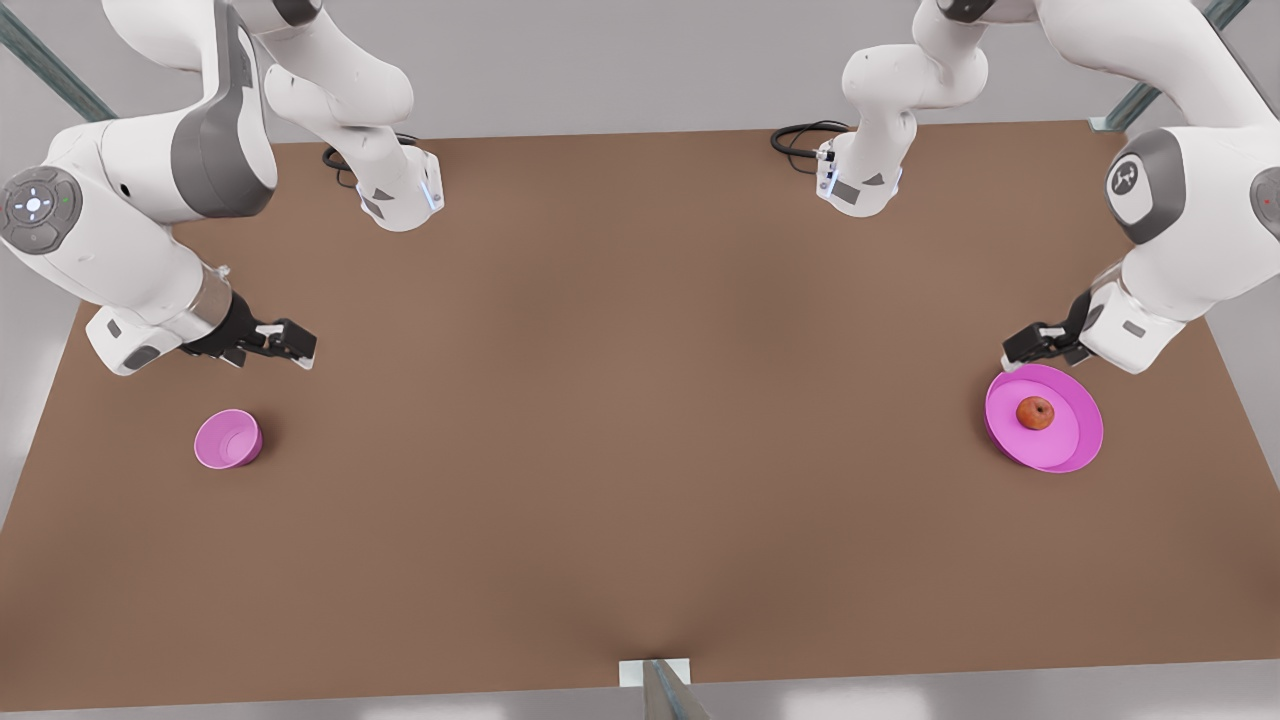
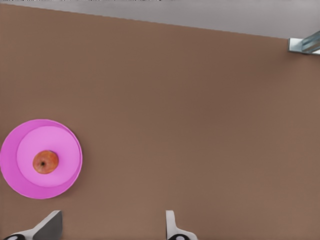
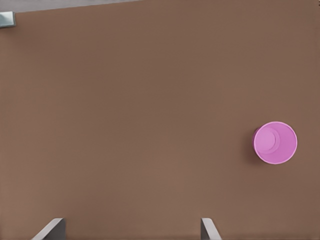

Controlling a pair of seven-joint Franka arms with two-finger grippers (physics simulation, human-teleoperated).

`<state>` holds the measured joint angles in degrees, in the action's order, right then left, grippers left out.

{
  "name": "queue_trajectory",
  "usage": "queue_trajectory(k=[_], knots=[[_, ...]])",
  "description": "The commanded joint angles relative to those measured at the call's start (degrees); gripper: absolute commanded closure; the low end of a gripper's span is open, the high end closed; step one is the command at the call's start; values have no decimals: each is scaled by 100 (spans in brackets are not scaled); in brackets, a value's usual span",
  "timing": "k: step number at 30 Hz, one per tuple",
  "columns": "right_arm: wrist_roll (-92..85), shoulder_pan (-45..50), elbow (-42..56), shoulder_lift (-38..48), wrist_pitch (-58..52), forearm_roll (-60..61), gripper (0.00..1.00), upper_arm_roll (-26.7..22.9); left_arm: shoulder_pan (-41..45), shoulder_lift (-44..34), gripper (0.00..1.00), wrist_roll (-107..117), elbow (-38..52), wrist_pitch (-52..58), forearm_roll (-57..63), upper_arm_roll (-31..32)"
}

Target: Use the left arm to pick up the apple from the plate, transfer it to the gripper of the right arm, and then use the right arm to place it into the bowl

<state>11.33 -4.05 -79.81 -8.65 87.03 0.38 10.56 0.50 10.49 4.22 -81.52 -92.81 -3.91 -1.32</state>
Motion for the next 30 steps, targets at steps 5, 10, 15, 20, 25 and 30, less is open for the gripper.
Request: queue_trajectory(k=[5, 10, 15, 20, 25, 30], knots=[[440, -17, 53, 21, -28, -38, 0, -45, -339, 225, 0, -282, -57, -202, 4, -17], [97, -34, 194, 12, 34, -161, 0, -27, -964, 348, 0, -1406, -1612, -2082, -31, -26], [106, 10, 194, -32, 51, -144, 0, -1, -1429, 621, 0, -2478, -2334, -3076, -181, -237], [62, -8, 185, -32, 60, -144, 0, -10, -1869, 884, 0, -3287, -2843, -3946, -154, -246], [36, -8, 185, -32, 43, -152, 0, -10, -2071, 1297, 0, -3745, -3116, -4587, -137, -255], [45, -25, 177, -32, 34, -152, 0, -19, -2098, 1640, 0, -3859, -3134, -4860, -137, -246]])
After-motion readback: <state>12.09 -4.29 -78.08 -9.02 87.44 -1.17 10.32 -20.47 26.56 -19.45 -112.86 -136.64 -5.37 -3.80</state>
